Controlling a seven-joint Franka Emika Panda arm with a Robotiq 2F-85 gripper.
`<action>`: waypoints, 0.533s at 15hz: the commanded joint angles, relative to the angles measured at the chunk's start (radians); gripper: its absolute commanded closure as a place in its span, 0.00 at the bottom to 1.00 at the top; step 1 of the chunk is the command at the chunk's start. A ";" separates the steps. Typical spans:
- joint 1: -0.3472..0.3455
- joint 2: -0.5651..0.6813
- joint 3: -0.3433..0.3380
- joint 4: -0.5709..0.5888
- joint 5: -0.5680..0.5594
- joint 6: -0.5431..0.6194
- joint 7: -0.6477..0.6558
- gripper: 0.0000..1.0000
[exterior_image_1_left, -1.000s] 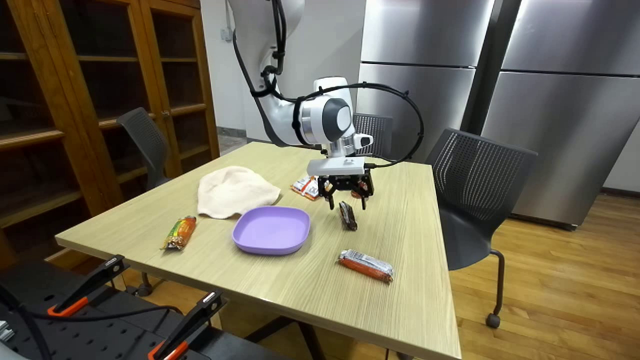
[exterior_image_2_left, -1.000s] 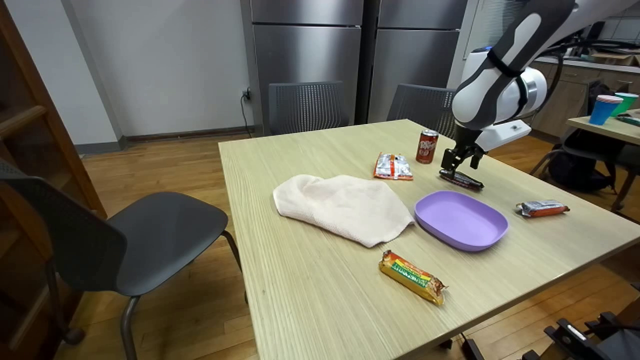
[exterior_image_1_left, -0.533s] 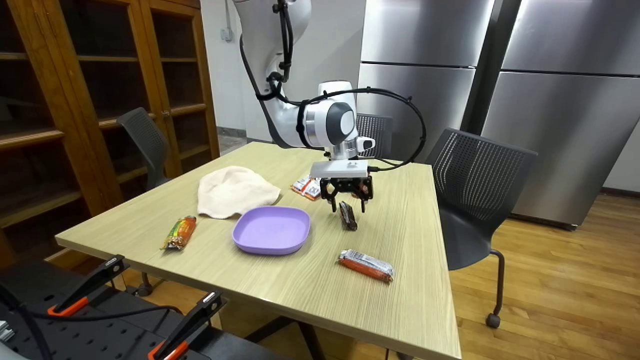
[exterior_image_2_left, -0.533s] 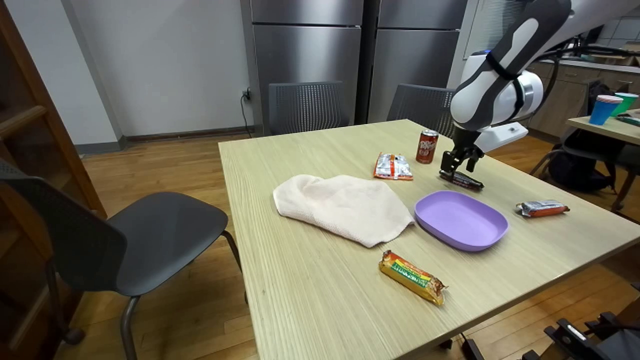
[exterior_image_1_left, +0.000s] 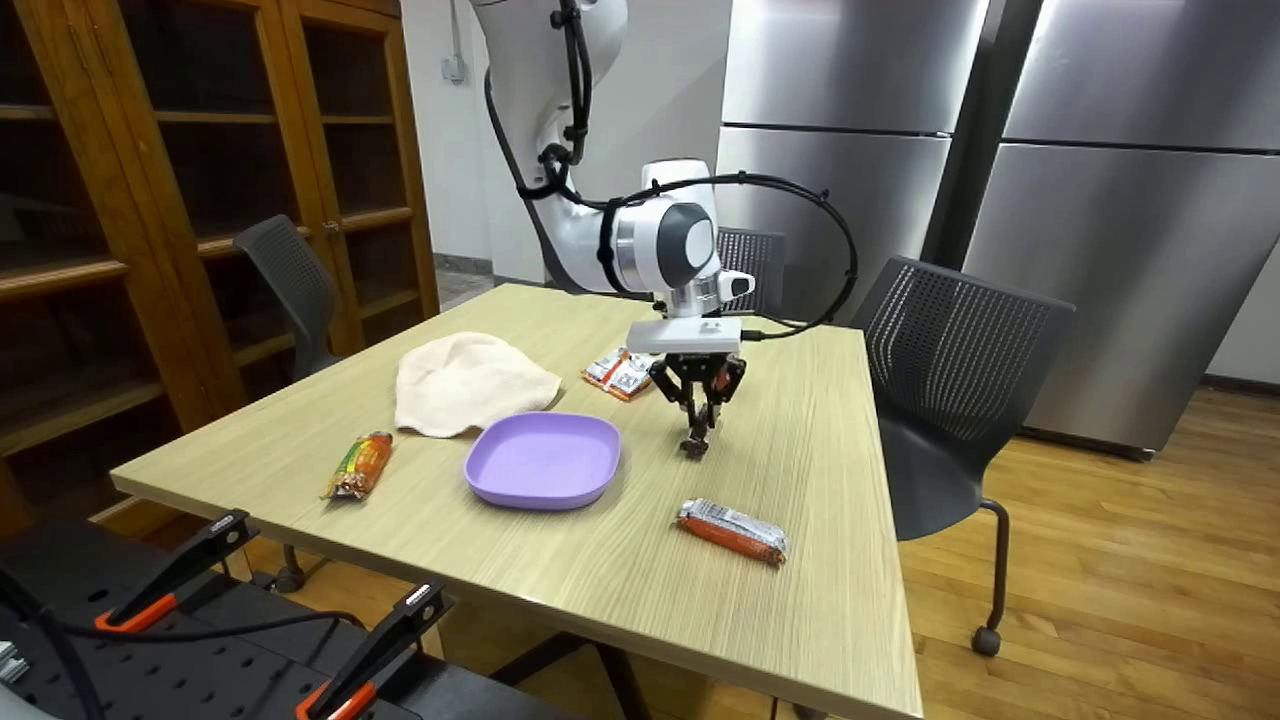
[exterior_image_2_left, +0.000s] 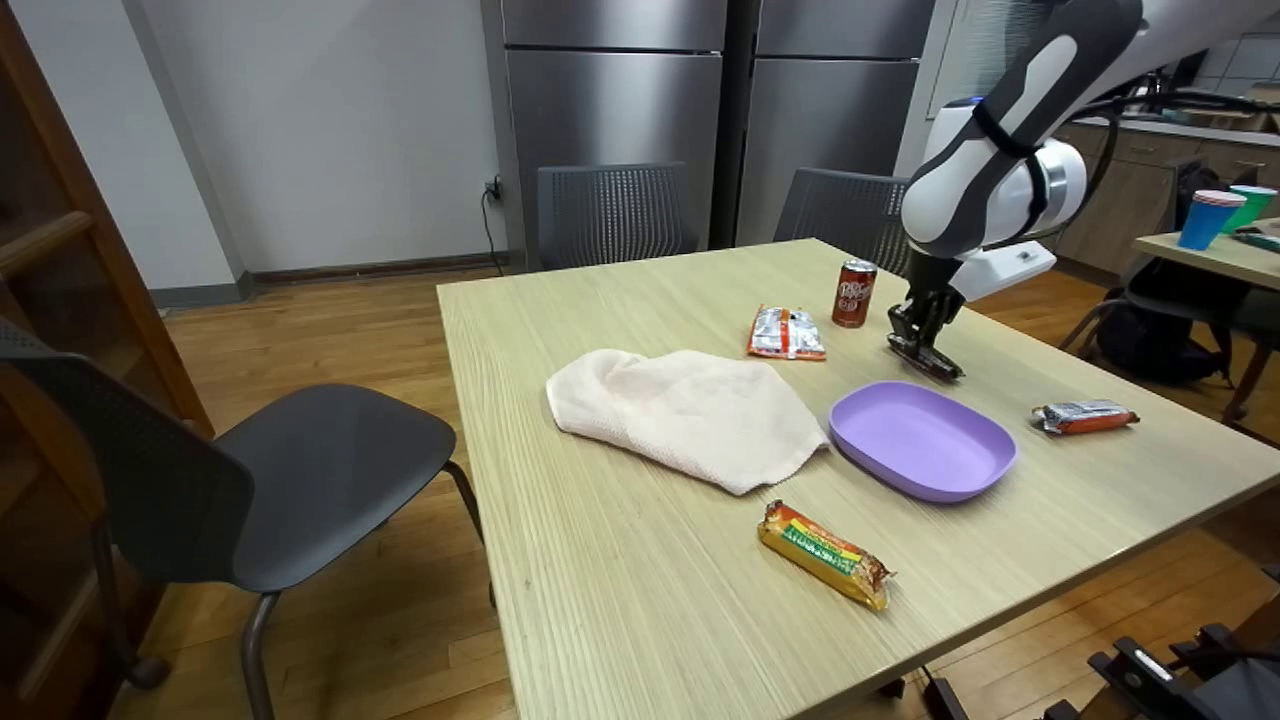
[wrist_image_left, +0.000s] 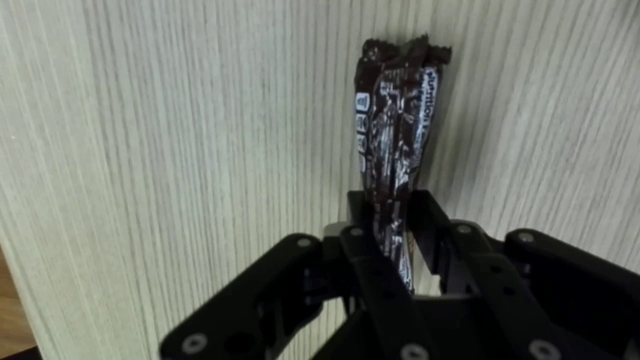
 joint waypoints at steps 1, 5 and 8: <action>-0.050 -0.003 0.043 0.015 0.030 -0.020 -0.051 0.99; -0.060 -0.018 0.044 -0.001 0.032 -0.009 -0.045 0.97; -0.050 -0.055 0.035 -0.036 0.021 0.014 -0.038 0.97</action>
